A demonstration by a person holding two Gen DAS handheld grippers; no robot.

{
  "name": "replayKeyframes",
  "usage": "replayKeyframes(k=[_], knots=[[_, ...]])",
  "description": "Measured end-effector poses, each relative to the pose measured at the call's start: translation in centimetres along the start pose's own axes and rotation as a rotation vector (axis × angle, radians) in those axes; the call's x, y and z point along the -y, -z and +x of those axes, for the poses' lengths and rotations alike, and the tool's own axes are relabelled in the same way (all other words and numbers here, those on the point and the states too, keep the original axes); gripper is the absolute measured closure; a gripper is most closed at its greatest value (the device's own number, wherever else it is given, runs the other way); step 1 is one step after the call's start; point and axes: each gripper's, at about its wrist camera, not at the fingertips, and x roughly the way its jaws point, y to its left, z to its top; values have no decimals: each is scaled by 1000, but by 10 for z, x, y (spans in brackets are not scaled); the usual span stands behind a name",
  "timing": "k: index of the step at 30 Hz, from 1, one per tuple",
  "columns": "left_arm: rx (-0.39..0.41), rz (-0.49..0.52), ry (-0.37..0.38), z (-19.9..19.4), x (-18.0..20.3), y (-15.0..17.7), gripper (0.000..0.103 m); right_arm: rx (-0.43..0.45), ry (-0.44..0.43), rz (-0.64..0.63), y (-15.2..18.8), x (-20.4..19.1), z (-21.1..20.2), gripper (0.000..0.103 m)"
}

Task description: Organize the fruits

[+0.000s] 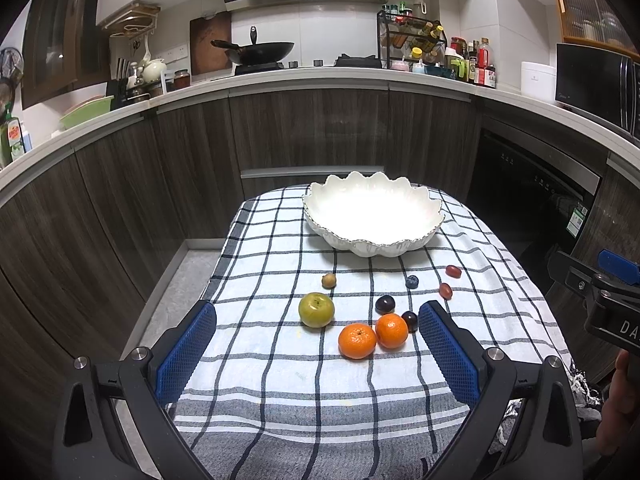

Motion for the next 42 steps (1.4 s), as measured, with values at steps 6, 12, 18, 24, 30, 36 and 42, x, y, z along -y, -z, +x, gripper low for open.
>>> replayKeyframes(k=[6,12,18,24,30,36,42], knots=[[0,3,-1,0,1,0,0,0,-1,1,0,0,0,0],[0,6,-1,0,3,1,0,0,-1,0,0,0,0,0],[0,7,-1,0,3,1,0,2,-1,3,3,-1,0,0],[0,8,-1,0,3,1,0,2,-2,3,3,-1,0,0],[-2,9,-2,1,4,1,0,1,-5,3,3,-2,1,0],[-1,16,-6,2,5,1,0,-6,-12,2,3,-3,3,0],[-5,30,-16,12,7,-3,0,-31,-20,8,1,-3,17,0]])
